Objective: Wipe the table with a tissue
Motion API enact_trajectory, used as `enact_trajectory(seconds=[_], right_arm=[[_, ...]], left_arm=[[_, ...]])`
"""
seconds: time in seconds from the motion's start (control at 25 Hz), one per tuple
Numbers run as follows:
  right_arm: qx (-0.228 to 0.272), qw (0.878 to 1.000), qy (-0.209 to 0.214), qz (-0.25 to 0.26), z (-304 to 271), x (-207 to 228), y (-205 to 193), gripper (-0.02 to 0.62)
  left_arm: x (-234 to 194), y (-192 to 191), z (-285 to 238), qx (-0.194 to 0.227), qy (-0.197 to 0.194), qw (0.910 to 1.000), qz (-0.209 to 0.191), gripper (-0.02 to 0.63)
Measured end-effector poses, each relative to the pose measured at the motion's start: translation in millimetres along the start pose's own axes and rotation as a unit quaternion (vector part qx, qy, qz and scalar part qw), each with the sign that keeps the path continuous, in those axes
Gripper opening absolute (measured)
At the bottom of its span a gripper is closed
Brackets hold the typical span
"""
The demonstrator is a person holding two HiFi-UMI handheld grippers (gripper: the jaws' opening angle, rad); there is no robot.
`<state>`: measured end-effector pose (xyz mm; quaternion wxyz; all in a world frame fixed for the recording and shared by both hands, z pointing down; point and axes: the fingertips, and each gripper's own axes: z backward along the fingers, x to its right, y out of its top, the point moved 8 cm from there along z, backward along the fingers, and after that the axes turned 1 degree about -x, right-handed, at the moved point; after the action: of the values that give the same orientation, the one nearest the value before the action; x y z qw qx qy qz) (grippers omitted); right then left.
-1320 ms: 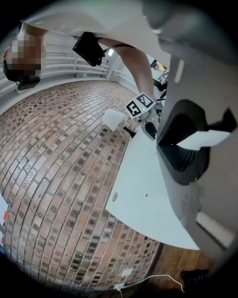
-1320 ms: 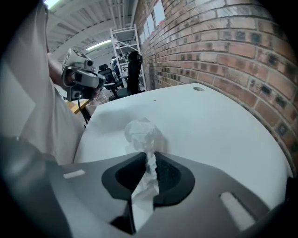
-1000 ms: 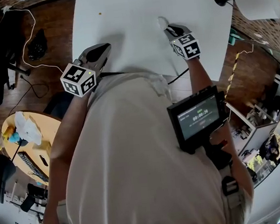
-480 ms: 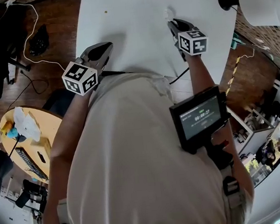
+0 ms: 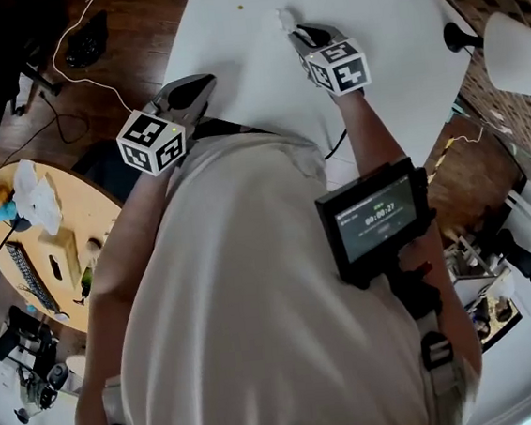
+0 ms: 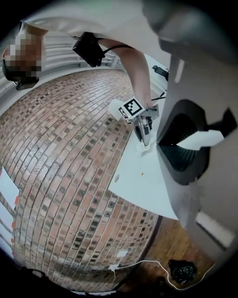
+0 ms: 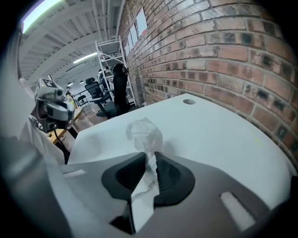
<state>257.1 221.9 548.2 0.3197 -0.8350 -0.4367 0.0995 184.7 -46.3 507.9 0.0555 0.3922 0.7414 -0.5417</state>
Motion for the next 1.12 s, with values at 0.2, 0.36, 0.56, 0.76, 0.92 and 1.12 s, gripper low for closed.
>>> enact_trajectory(seconds=[0.2,0.36,0.56,0.76,0.92,1.12], right_arm=[[0.001,1.000,-0.001,0.029,-25,1,34,0.060],[-0.012,0.999,0.001,0.033,-55,1,43,0.060],[-0.016,0.999,-0.025,0.035,-79,6,55,0.059],[-0.034,0.995,-0.063,0.065,-74,5,59,0.057],[-0.036,0.993,-0.084,0.077,-77,3,65,0.055],[-0.023,0.991,-0.070,0.110,-87,-21,77,0.048]], left_arm=[[-10,-6,25,0.011,0.033,0.9993,0.014,0.006],[-25,-20,39,0.013,0.050,0.9982,0.030,0.006],[-40,-27,55,0.021,0.071,0.9962,0.045,0.006],[-40,-24,61,0.033,0.079,0.9951,0.050,0.006],[-40,-24,61,0.036,0.082,0.9945,0.054,0.006],[-39,-25,62,0.033,0.086,0.9941,0.058,0.006]])
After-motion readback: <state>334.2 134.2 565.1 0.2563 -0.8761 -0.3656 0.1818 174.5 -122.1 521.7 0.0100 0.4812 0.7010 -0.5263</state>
